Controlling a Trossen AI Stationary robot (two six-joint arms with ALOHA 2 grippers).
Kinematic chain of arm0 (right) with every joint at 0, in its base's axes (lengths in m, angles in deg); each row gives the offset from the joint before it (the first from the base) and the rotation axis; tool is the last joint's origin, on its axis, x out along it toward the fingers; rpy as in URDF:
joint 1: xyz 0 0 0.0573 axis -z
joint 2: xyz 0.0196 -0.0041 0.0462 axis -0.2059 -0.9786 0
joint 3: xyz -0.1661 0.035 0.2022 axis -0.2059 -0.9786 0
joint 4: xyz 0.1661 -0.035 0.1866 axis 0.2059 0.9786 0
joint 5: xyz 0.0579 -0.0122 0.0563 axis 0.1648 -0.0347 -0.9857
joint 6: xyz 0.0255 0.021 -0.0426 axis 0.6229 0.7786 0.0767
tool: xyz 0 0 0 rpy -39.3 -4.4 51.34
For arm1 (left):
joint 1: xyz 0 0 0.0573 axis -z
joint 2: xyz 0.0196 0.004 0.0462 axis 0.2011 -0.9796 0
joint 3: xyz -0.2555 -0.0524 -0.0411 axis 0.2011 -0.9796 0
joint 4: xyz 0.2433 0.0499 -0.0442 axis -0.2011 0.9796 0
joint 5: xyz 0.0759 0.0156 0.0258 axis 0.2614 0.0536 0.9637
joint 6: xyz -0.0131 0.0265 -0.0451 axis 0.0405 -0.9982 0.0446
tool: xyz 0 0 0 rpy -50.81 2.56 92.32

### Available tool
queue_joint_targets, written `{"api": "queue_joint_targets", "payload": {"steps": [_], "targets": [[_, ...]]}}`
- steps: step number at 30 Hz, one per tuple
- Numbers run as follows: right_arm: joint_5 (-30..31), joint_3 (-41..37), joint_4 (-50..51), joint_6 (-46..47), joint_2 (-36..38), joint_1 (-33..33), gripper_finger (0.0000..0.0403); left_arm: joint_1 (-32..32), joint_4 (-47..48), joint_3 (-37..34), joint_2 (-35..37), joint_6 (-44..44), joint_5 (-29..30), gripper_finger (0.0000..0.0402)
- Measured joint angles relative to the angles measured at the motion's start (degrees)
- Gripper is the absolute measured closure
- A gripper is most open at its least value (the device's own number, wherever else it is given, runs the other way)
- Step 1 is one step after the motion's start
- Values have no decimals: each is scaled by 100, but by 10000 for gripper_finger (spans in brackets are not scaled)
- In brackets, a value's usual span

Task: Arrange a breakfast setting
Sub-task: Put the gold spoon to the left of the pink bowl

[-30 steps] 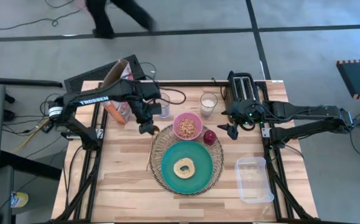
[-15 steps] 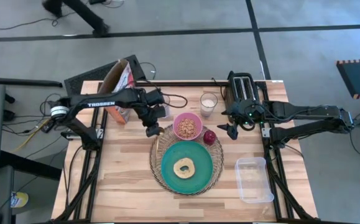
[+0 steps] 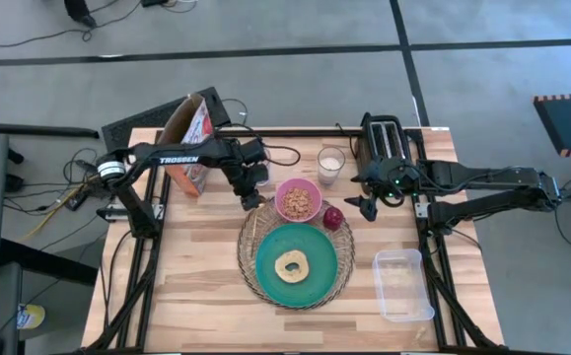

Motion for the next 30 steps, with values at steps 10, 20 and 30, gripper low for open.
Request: {"api": "queue_joint_targets", "payload": {"steps": [10,20,30], "targets": [[-2,0,4,44,0,-2,42,-1,-304,5,-300,-66,-101,388],[-4,0,7,42,0,-2,42,1,757,573,-266,-260,-363,388],[-4,0,9,40,0,-2,42,1,512,341,-306,-335,-580,388]]}}
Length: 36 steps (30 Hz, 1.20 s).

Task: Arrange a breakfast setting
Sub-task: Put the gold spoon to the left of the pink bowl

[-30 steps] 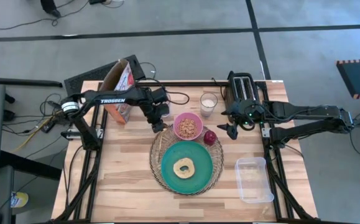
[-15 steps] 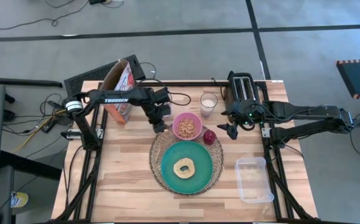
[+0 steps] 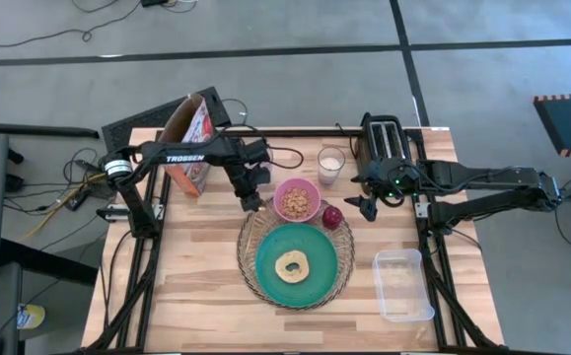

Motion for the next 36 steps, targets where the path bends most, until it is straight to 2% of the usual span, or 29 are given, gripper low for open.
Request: {"api": "queue_joint_targets", "payload": {"steps": [8,21,28,36], "targets": [[-2,0,-2,-2,0,0,42,2,-223,-336,2,38,144,388],[-2,0,-7,0,0,0,42,13,-462,-344,2,158,910,387],[-4,0,-7,0,0,0,42,75,-979,-344,2,191,1141,387],[-4,0,-7,0,0,0,42,171,-1147,-344,2,234,1400,387]]}}
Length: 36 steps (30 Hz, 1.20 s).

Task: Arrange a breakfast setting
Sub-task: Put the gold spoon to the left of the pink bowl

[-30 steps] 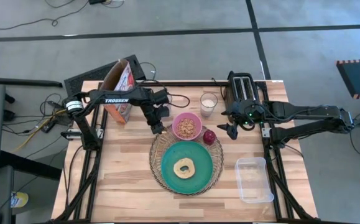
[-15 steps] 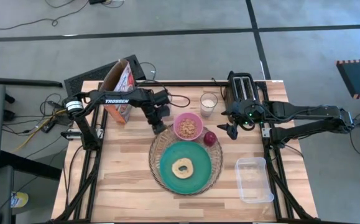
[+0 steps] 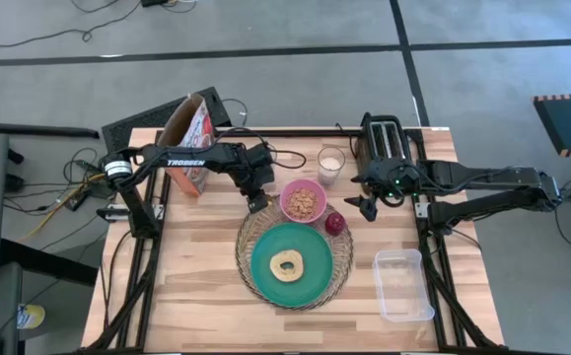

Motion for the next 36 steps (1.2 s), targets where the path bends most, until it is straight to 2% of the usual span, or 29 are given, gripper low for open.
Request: {"api": "queue_joint_targets", "payload": {"steps": [6,15,19,25,29,36], "targets": [[0,0,0,0,0,0,42,63,-76,-1,0,-8,50,379],[-2,0,0,0,0,0,42,96,-79,-4,0,-11,351,292],[0,0,0,0,0,0,42,98,-75,-4,0,4,428,268],[-1,0,0,0,0,0,42,98,-60,-1,0,9,457,260],[-2,0,0,0,0,0,42,98,280,193,0,28,455,260],[-2,0,2,0,0,0,42,144,929,391,227,563,478,260]]}}
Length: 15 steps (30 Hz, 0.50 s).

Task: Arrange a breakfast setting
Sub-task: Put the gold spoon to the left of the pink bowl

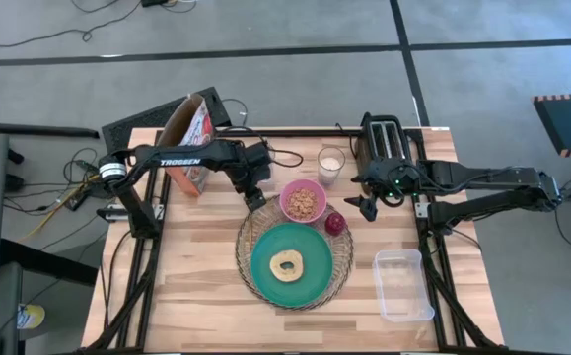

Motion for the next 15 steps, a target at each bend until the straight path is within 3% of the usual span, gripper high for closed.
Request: {"api": "queue_joint_targets", "payload": {"steps": [7,15], "targets": [[0,0,0,-45,0,0,42,278,484,3,522,954,654,260],[0,0,-2,-87,0,0,42,868,449,5,637,3285,1210,260]]}}
